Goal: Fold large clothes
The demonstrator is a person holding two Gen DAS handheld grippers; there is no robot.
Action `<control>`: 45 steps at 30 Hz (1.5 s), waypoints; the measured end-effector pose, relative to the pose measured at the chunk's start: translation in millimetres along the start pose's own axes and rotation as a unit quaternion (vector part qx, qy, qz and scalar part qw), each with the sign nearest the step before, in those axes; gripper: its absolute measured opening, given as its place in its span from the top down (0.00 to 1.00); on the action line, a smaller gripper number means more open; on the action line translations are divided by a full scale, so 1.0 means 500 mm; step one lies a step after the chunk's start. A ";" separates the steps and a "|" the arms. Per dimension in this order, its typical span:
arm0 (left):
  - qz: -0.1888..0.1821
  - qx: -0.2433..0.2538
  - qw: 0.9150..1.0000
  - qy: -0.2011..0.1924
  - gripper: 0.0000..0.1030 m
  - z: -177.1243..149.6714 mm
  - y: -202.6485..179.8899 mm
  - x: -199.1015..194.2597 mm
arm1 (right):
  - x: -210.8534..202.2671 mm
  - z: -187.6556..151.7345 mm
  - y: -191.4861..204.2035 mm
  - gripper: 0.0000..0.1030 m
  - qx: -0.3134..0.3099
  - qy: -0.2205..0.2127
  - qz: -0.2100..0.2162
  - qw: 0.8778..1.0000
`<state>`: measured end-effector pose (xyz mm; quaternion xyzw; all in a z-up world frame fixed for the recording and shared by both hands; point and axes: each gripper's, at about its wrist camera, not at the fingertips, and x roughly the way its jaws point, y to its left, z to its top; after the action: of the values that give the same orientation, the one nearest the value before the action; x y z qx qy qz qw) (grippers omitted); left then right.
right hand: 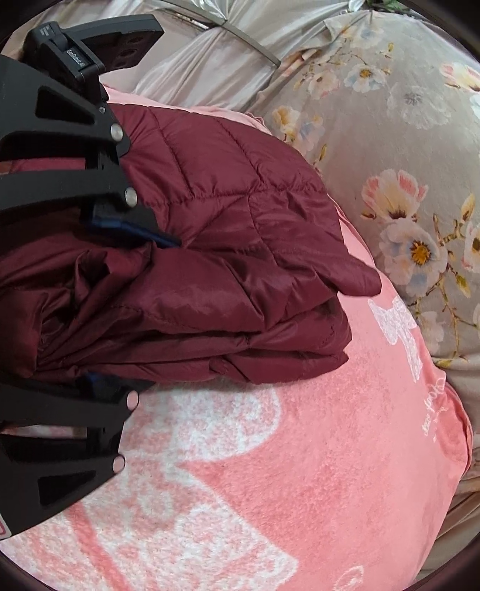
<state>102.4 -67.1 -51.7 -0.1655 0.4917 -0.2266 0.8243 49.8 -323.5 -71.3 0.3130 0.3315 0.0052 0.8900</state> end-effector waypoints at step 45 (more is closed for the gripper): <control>-0.174 0.194 0.916 -0.306 0.64 -0.062 -0.089 -0.705 | -0.447 -0.073 0.508 0.82 -0.264 -0.316 0.150 0.899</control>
<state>-80.1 82.8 215.3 -0.1464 0.1250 -0.3961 0.8978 -95.8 -147.4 181.0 0.0981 -0.0311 0.1266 0.9866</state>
